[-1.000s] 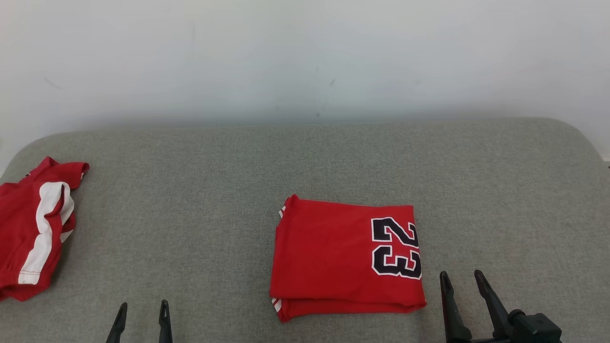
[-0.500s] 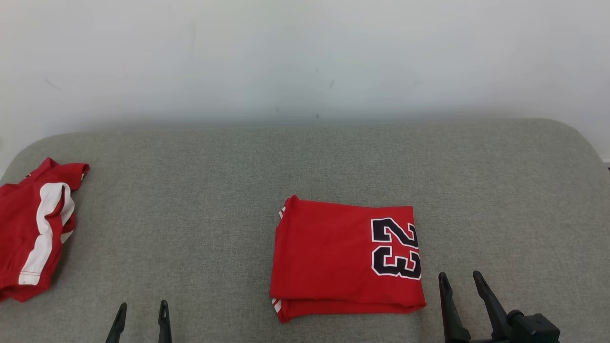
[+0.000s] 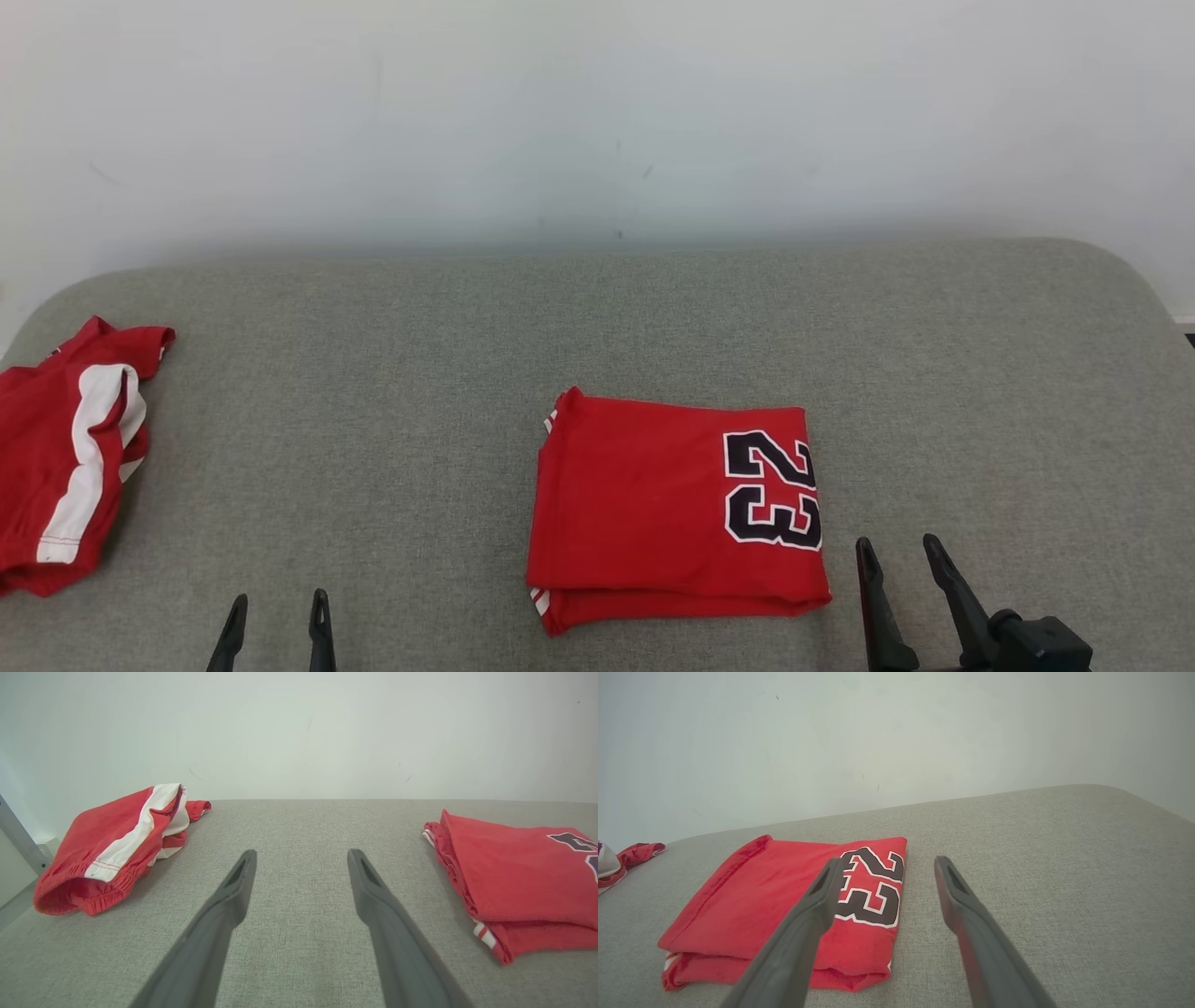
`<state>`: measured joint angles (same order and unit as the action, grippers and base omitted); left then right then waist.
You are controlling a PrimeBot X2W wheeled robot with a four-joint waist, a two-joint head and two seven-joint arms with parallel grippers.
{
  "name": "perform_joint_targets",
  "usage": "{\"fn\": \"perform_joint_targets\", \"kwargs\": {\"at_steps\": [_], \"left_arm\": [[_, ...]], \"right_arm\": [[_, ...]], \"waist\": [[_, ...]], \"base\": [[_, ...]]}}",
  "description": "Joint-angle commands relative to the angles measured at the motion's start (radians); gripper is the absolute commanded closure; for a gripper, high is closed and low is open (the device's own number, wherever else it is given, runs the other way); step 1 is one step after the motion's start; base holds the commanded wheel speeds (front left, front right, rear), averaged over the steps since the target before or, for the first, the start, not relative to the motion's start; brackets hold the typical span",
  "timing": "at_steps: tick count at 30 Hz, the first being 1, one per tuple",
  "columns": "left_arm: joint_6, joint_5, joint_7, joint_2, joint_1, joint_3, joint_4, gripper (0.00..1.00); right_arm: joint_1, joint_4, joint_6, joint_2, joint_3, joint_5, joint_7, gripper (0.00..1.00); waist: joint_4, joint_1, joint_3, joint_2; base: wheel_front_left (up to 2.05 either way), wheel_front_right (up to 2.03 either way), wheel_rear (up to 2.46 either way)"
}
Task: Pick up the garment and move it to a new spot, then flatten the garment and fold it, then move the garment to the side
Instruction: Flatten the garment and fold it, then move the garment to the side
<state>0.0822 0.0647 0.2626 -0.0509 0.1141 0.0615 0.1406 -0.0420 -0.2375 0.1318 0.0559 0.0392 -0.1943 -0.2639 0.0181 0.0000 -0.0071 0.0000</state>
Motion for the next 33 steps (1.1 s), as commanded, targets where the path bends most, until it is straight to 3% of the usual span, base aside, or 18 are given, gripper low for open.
{"fn": "perform_joint_targets", "kwargs": {"at_steps": [1,8,15,19,27,33], "left_arm": [[0.000,0.008,0.002,0.001,0.002,0.001,0.001,0.00],[0.001,0.010,0.002,0.001,-0.004,0.002,0.002,0.00],[-0.008,0.018,0.002,0.001,-0.005,0.014,-0.007,0.00],[-0.006,0.013,0.002,0.001,-0.023,0.000,-0.005,0.00],[-0.002,0.015,0.002,0.001,-0.062,-0.011,-0.004,0.00],[-0.004,0.013,0.002,0.001,-0.084,-0.020,0.000,0.00]], "right_arm": [[-0.002,-0.001,-0.003,-0.001,0.001,0.000,-0.001,0.00],[0.011,-0.015,-0.003,0.002,0.001,-0.002,-0.001,0.00],[0.151,-0.081,-0.003,0.008,0.037,-0.001,-0.001,0.00],[0.286,-0.222,-0.003,0.010,0.053,-0.015,-0.001,0.00],[0.515,-0.640,-0.003,0.022,0.056,-0.048,-0.001,0.00],[0.612,-0.835,-0.003,0.011,0.088,-0.088,-0.001,0.00]], "waist": [[-0.001,0.0000,0.000,0.0000],[-0.001,0.0000,0.004,0.0000],[-0.013,0.0000,0.024,0.0000],[0.000,0.0000,0.045,0.0000],[0.030,0.0000,0.103,0.0000],[0.041,0.0000,0.132,0.0000]], "base": [[0.00,0.00,0.00],[0.00,0.00,0.00],[0.00,0.00,0.00],[0.00,0.00,0.00],[0.00,0.00,0.00],[0.00,0.00,0.00]]}}
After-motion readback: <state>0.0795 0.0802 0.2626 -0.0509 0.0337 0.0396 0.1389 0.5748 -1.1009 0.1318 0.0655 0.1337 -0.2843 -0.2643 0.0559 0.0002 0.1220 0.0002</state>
